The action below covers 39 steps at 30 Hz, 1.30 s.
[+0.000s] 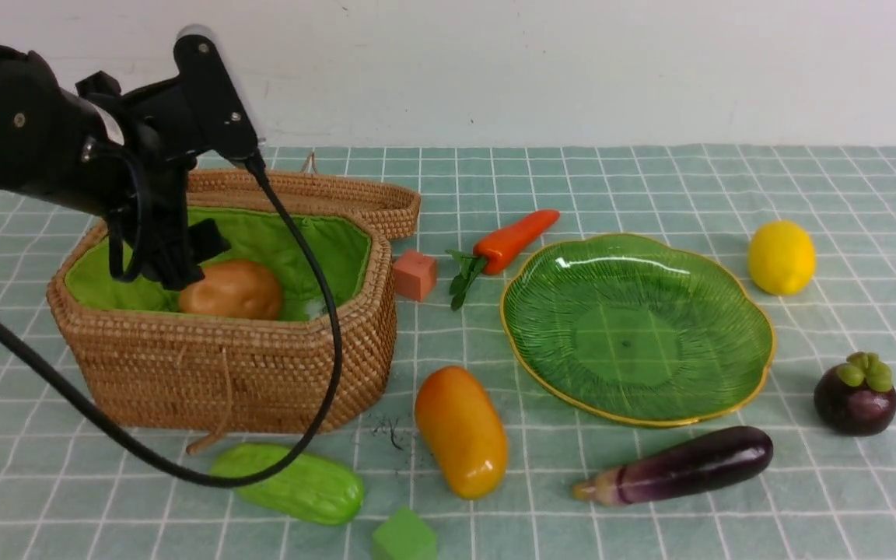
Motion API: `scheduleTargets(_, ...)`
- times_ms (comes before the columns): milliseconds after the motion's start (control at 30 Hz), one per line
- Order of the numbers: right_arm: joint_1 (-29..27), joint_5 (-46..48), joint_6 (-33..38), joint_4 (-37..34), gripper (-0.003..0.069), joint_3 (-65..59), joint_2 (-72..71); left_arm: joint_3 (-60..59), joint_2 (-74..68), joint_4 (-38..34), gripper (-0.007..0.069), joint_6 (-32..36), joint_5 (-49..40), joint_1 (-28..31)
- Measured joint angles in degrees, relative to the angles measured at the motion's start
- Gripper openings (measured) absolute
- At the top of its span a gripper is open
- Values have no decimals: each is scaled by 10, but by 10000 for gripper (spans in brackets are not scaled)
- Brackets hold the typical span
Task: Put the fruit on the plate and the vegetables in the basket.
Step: Grab a potato with your left arm and place it in the basket on the left, then take a chayote with your left arm and place it on the basket on the left.
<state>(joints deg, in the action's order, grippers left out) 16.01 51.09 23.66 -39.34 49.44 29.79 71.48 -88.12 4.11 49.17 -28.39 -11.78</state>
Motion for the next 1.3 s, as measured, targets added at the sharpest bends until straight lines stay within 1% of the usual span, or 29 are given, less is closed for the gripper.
scheduleTargets(33, 0, 1, 0, 0, 159, 0, 0, 0, 2, -7, 650, -3, -2, 0)
scheduleTargets(67, 0, 4, 0, 0, 159, 0, 0, 0, 7, -36, 618, -23, -18, 0)
scheduleTargets(100, 0, 5, 0, 0, 159, 0, 0, 0, 9, -45, 613, -30, -21, 0)
scheduleTargets(167, 0, 10, 0, 0, 159, 0, 0, 0, 18, -93, 527, -69, -57, 0)
scheduleTargets(200, 0, 12, 0, 2, 159, 0, 0, 0, 27, -118, 428, -84, -96, -5)
scheduleTargets(233, 0, 14, 0, 2, 159, 0, 0, 0, 32, -123, 353, -84, -125, -12)
scheduleTargets(267, 0, 17, 0, 3, 159, 0, 0, -3, 38, -123, 274, -75, -154, -23)
scheduleTargets(333, 0, 26, 0, 5, 159, 0, 0, -13, 47, -123, 155, -38, -201, -48)
scheduleTargets(367, 0, 27, 0, 6, 159, 0, 0, -14, 49, -123, 155, -32, -201, -52)
scheduleTargets(400, 0, 32, 0, 8, 159, 0, 0, -32, 56, -123, 57, 22, -249, -88)
scheduleTargets(433, 0, 33, 0, 8, 159, 0, 0, -37, 57, -121, 42, 31, -258, -98)
scheduleTargets(467, 0, 38, 0, 8, 160, 0, 0, -54, 58, -114, 11, 52, -278, -134)
scheduleTargets(500, 0, 44, 0, 8, 160, 0, 0, -72, 58, -101, 6, 60, -289, -158)
scheduleTargets(533, 0, 54, 0, 8, 160, 0, 0, -99, 58, -72, 29, 58, -288, -196)
scheduleTargets(600, 0, 61, 0, 9, 160, 0, 0, -123, 56, -41, 73, 46, -279, -216)
scheduleTargets(633, 0, 62, 0, 8, 160, 0, 0, -131, 55, -33, 116, 41, -269, -223)
scheduleTargets(667, 0, 65, 0, 8, 160, 0, 0, -145, 51, -21, 201, 30, -250, -229)
scheduleTargets(733, 0, 66, 0, 8, 160, 0, 0, -153, 45, -14, 283, 26, -226, -232)
scheduleTargets(833, 0, 67, 0, 8, 160, 0, 0, -157, 28, -9, 443, 23, -184, -233)
scheduleTargets(867, 0, 68, 0, 8, 160, 0, 0, -157, 18, -8, 484, 23, -170, -233)
scheduleTargets(933, 0, 68, 0, 8, 160, 0, 0, -158, 2, -3, 542, 23, -142, -233)
scheduleTargets(1033, 0, 68, 0, 8, 160, 0, 0, -158, -26, 10, 574, 31, -105, -233)
scheduleTargets(1133, 0, 68, 0, 8, 160, 0, 0, -158, -58, 22, 571, 33, -83, -233)
scheduleTargets(1233, 0, 69, 0, 8, 160, 0, 0, -157, -81, 49, 547, 36, -64, -234)
scheduleTargets(1300, 0, 71, 0, 7, 160, 0, 0, -156, -98, 78, 511, 36, -55, -234)
